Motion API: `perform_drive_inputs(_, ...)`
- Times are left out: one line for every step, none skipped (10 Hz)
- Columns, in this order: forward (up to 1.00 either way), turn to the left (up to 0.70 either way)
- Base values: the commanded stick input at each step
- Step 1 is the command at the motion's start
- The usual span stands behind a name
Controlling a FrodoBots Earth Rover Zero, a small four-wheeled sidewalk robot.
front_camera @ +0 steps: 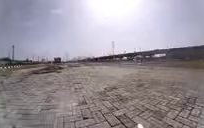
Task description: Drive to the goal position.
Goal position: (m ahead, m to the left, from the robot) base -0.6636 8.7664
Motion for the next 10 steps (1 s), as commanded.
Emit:
perform_drive_inputs(1.00, 0.00)
perform_drive_inputs(1.00, 0.00)
perform_drive_inputs(1.00, 0.00)
perform_drive_inputs(1.00, 0.00)
perform_drive_inputs(1.00, 0.00)
perform_drive_inputs(1.00, 0.00)
perform_drive_inputs(1.00, 0.00)
perform_drive_inputs(1.00, 0.00)
perform_drive_inputs(1.00, 0.00)
perform_drive_inputs(1.00, 0.00)
